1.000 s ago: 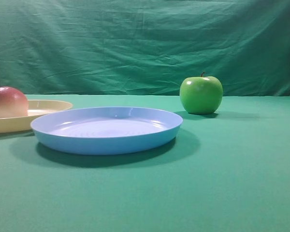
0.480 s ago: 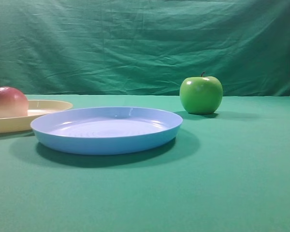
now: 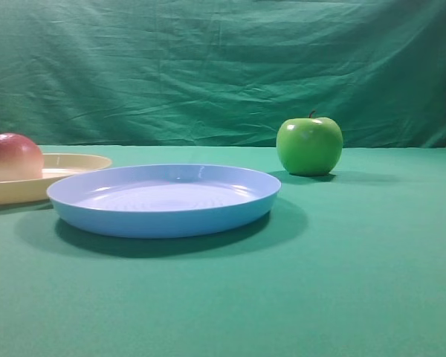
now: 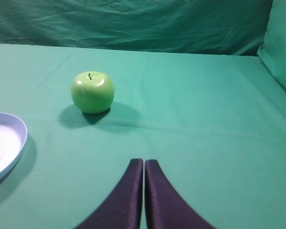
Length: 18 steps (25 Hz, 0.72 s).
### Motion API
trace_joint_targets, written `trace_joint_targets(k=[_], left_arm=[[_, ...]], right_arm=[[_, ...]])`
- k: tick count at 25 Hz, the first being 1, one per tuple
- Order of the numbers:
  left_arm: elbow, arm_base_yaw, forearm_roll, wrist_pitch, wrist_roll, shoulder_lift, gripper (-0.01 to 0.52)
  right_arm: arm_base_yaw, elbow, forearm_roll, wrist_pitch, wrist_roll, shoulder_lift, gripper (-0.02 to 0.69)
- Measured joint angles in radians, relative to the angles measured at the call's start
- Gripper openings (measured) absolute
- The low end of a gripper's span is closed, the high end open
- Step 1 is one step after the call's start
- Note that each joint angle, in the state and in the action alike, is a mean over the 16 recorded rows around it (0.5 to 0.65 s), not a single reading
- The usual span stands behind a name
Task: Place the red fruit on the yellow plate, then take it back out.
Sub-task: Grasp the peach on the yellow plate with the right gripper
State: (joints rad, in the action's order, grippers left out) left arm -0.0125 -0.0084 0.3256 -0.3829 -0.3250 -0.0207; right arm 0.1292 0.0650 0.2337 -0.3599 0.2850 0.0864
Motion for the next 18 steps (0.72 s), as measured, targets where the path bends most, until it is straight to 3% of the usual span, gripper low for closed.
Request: trace_joint_targets(k=[10, 18], left_arm=[[0.000, 0.000, 0.000, 0.000, 0.000, 0.000, 0.000], [0.000, 0.000, 0.000, 0.000, 0.000, 0.000, 0.000]], right_arm=[[0.012, 0.280, 0.059, -0.048, 0.008, 0.350, 0.000], [0.094, 0.521, 0.191, -0.145, 0.095, 0.703, 0.000]])
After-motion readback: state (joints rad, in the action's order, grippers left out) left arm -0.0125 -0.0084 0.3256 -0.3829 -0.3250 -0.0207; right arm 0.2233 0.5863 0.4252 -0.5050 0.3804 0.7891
